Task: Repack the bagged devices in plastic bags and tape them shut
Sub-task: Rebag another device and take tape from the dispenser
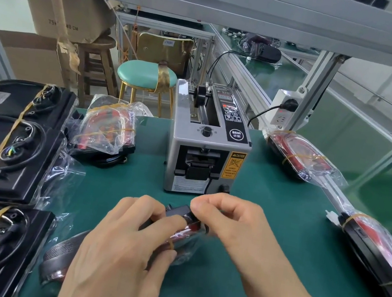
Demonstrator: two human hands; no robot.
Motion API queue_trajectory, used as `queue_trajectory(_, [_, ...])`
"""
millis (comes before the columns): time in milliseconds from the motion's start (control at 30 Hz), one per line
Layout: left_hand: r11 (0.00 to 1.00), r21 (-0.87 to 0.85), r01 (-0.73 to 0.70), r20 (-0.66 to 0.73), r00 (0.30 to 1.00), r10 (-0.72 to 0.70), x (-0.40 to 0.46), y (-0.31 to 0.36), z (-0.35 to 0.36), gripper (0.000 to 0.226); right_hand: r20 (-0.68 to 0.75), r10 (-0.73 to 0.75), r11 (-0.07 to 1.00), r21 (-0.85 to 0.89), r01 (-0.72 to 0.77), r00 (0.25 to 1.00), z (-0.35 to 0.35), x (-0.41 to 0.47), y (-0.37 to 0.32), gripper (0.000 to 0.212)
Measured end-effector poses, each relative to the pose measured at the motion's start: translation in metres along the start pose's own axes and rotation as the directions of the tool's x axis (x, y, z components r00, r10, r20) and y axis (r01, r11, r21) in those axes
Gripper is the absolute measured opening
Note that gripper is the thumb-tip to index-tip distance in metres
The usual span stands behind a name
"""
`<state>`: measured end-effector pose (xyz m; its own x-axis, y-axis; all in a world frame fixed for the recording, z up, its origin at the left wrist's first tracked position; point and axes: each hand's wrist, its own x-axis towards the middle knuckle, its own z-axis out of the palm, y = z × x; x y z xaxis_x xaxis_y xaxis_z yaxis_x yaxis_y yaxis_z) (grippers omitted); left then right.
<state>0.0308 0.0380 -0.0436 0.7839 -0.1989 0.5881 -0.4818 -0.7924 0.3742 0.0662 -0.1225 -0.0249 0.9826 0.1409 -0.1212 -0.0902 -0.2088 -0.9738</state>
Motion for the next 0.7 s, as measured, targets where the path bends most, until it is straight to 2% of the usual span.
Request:
queue_trajectory(100, [1.0,0.013,-0.005,-0.008,1.0,0.006,-0.001,0.0,0.001,0.051,0.024,-0.034,0.995,-0.092,0.036,0.999,-0.008,0.006,-0.004,0.008])
queue_trajectory(233, [1.0,0.019,-0.001,-0.016,1.0,0.001,-0.001,0.0,0.001,0.049,0.078,-0.107,0.971,-0.207,0.121,0.991,-0.012,0.011,-0.011,0.014])
queue_trajectory(433, [1.0,0.019,-0.012,-0.022,1.0,0.012,-0.002,-0.001,0.002,0.043,0.113,-0.037,0.984,-0.169,0.056,0.993,-0.014,0.015,-0.015,0.026])
queue_trajectory(567, [1.0,0.007,-0.019,-0.047,0.999,0.019,-0.002,-0.001,0.002,0.044,0.105,0.01,0.985,-0.175,0.008,0.994,-0.015,0.015,-0.015,0.017])
queue_trajectory(700, [1.0,0.003,-0.024,-0.051,0.998,0.024,-0.002,0.0,0.002,0.048,0.164,-0.071,0.951,-0.287,0.116,0.984,-0.016,0.014,-0.018,0.01])
